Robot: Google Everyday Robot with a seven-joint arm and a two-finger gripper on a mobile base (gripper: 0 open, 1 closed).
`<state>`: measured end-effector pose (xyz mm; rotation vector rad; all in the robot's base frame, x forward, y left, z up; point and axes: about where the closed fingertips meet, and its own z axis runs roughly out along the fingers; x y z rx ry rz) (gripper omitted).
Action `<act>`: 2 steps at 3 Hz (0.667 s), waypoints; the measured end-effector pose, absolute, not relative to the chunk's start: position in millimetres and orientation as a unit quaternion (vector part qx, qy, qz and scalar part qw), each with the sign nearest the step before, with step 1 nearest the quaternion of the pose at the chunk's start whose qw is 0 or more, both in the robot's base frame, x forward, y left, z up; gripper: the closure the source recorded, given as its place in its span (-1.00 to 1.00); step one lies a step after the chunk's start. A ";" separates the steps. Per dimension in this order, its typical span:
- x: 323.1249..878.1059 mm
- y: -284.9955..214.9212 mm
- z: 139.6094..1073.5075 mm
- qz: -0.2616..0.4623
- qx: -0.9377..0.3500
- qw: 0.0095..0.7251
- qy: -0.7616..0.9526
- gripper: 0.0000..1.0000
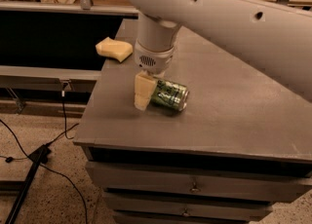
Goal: Place green can upright
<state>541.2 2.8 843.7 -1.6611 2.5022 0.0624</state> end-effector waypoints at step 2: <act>541.1 4.1 843.5 0.020 -0.552 0.071 0.830 0.62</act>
Offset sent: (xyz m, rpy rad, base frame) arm 0.0000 0.0005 -0.0001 0.0005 -0.0017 0.0005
